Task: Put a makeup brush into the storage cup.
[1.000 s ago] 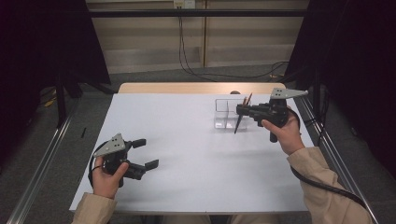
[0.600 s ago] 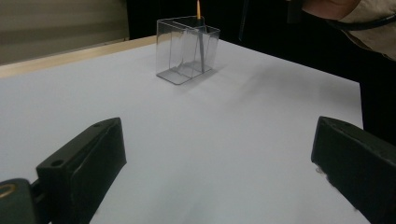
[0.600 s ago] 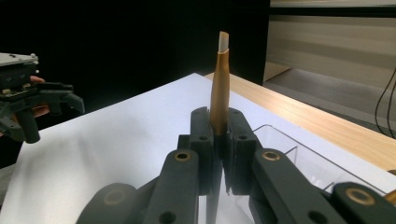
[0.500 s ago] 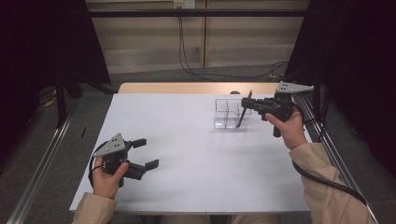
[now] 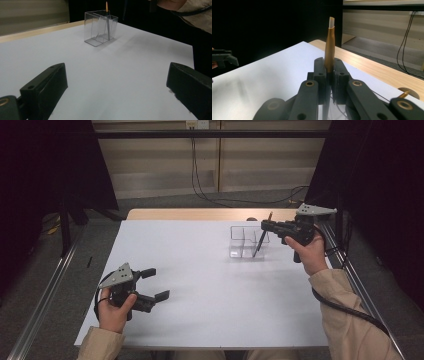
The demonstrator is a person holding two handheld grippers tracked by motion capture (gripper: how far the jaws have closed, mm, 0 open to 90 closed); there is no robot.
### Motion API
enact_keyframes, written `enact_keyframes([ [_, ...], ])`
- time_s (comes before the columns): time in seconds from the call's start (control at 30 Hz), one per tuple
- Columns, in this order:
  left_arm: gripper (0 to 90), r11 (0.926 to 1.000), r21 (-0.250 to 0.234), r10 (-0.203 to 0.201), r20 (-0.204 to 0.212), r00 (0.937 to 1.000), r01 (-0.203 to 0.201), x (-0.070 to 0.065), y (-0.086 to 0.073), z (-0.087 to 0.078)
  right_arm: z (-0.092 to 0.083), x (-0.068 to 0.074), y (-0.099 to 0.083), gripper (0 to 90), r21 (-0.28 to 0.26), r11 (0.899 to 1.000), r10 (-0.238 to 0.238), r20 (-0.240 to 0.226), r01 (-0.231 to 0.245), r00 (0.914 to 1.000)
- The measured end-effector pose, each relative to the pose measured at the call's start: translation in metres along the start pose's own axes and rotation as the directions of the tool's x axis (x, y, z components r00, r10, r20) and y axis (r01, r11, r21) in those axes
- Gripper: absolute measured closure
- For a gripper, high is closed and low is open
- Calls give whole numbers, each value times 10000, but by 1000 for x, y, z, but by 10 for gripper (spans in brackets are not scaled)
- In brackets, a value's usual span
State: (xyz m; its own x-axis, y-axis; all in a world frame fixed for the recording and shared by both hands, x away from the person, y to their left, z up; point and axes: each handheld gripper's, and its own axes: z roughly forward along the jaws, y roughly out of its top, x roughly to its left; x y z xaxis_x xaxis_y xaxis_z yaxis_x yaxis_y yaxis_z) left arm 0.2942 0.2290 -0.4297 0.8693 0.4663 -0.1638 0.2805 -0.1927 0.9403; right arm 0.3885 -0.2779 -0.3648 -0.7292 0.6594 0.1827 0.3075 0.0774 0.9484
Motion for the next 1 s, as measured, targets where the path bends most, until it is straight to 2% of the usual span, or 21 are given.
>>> enact_keyframes([
  [0.1,30,10000,13,23,92,10000,-23,0,0,0,0,-2,0,841,-13,10000,40,52,-40,10000],
  [0.57,30,10000,39,-16,-5,10000,16,0,-1,0,-1,-11,9,841,-256,9996,110,656,-93,9978],
  [1.0,30,10000,56,31,1,10000,-31,1,-2,0,9,-16,14,841,-174,9998,84,1123,-65,9936],
])
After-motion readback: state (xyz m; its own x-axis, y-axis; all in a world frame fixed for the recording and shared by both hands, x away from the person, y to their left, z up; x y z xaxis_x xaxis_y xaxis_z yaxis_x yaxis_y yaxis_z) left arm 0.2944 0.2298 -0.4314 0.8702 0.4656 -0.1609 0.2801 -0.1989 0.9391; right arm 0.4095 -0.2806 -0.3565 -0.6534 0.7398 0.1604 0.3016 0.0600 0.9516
